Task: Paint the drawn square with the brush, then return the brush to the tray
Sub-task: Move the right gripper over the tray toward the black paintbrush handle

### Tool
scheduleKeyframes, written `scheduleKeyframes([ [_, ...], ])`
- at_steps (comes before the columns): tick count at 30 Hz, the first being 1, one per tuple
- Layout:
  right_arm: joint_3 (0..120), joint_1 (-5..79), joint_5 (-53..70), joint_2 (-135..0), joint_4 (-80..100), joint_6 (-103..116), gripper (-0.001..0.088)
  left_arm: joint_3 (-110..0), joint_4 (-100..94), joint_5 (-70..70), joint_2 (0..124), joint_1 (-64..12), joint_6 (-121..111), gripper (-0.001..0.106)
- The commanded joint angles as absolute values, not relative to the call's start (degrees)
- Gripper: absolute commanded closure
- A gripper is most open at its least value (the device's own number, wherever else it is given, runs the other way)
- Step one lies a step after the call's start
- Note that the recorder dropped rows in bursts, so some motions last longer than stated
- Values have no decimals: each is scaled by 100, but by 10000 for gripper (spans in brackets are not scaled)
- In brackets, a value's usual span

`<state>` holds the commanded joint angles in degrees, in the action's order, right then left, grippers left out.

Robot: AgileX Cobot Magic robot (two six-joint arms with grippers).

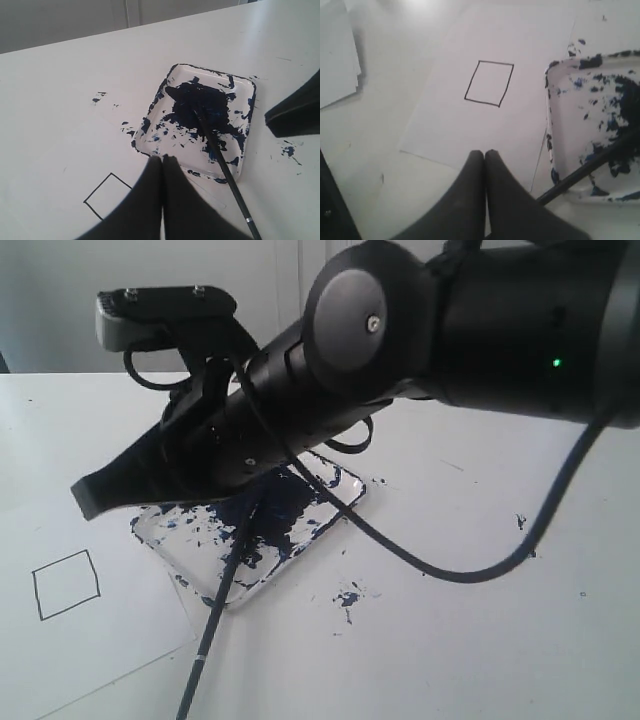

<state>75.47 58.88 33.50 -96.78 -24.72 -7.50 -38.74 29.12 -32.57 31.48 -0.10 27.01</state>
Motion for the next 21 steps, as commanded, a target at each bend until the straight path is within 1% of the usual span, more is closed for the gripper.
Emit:
scheduleKeyframes([
  [3,7547,5888,3594,-9826,-1718,190,868,-3874,2912,-3257,3148,-10,2701,1050],
  [7,7547,6118,3938,-9891,-143,1756,868,-3874,2912,-3257,3148,-10,2701,1050],
  [10,7547,6325,4129,-9891,582,2574,868,-3874,2912,-3257,3148,-10,2701,1050],
  [17,7547,6864,3846,-10012,634,3364,868,-3874,2912,-3257,3148,-10,2701,1050],
  [21,7547,7172,3754,-10232,999,4099,868,-3874,2912,-3257,3148,-10,2701,1050],
])
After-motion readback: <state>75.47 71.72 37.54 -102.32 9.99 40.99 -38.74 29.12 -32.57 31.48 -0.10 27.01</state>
